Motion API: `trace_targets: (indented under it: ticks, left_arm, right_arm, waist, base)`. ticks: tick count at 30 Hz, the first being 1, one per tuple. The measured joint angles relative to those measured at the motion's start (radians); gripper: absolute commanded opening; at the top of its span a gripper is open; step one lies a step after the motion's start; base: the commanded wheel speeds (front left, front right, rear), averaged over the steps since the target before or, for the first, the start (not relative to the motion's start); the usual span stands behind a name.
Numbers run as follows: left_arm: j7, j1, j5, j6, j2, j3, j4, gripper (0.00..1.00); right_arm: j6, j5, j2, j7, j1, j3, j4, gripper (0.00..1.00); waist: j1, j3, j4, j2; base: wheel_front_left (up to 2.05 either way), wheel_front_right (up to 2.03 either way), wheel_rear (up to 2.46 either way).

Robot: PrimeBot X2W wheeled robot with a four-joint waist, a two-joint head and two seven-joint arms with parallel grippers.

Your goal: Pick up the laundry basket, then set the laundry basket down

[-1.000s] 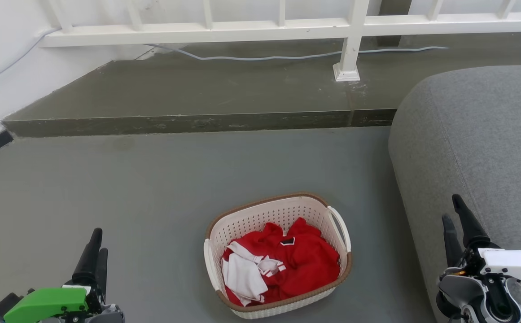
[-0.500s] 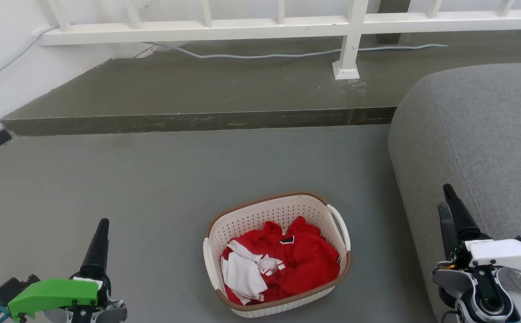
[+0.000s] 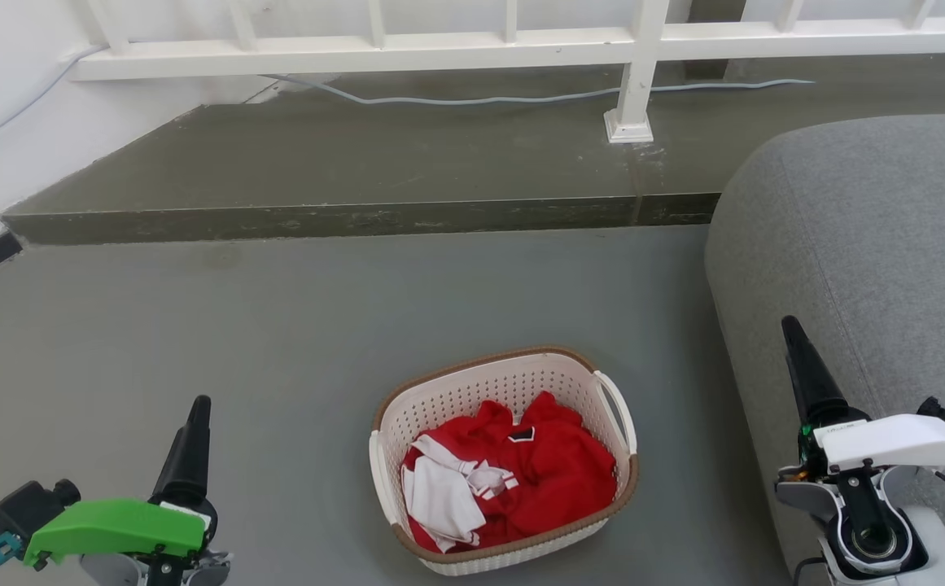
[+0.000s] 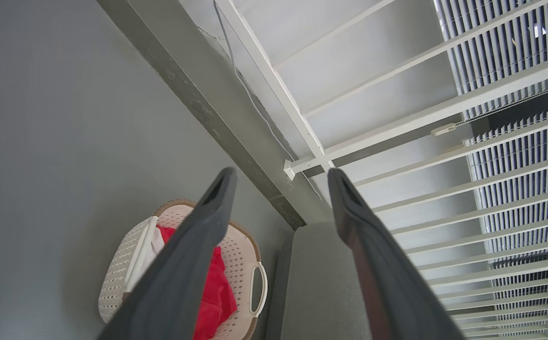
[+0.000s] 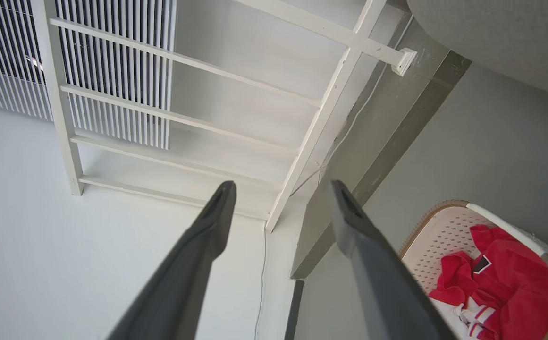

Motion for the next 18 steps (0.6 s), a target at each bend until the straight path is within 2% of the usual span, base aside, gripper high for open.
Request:
trace_targets:
  ticks: [10,18]
  left_arm:
    - [-0.031,-0.012,0.171,0.004,0.004,-0.004,-0.011,1.00]
    - [-0.059,-0.021,0.313,0.024,0.005,-0.026,-0.029,1.00]
  right_arm:
    - [0.000,-0.175,-0.024,-0.034,-0.012,0.033,-0.016,1.00]
    - [-0.001,-0.330,-0.031,-0.058,-0.019,0.035,-0.016,1.00]
  waist:
    - [0.0000,0.001,0.003,0.0000]
    - [0.0000,0.005,0.004,0.0000]
  base:
    - [0.00,0.00,0.00]
    - [0.00,0.00,0.00]
